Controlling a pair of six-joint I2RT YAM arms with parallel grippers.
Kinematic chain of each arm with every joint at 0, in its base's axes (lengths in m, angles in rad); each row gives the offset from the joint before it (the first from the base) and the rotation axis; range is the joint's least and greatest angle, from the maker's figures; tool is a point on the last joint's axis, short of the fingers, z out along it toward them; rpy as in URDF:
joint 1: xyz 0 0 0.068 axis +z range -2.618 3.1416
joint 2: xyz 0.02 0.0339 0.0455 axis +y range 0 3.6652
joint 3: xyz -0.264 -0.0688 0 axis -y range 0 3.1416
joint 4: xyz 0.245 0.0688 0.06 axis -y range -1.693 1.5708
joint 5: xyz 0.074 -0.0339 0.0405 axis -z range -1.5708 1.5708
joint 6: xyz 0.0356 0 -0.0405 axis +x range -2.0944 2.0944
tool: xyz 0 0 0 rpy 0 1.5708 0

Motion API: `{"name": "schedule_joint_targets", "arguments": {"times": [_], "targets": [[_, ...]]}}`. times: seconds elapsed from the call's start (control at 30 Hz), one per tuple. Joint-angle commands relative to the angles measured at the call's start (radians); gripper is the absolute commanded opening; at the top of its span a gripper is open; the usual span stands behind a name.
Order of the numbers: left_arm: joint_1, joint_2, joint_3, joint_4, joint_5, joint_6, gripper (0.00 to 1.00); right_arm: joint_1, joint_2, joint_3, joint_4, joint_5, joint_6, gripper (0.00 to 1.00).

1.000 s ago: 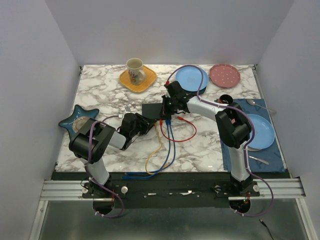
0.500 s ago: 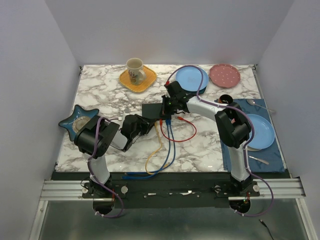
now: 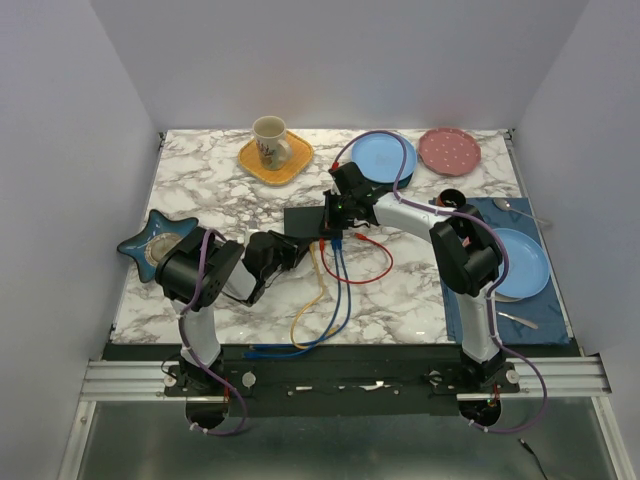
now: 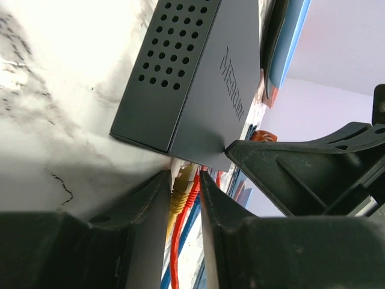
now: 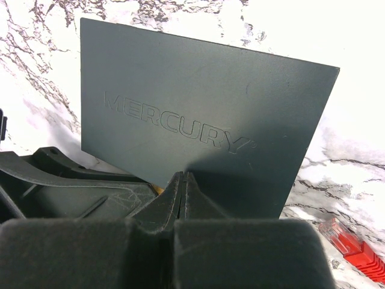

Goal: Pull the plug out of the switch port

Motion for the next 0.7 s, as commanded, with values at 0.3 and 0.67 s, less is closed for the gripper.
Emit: {"name": "schedule_joint_targets", "arguments": {"times": [0.3,0.67], "targets": [[-0.002,0.034,-0.002,0.011,-0.009,0.003,0.16,0.001,0.032,-0.014,-0.02,-0.02,0.011,0.01],[0.005,0.052,-0.022,0.054,0.004,0.005,0.0,0.001,-0.019,-0.029,-0.017,-0.001,0.005,0.01]]}}
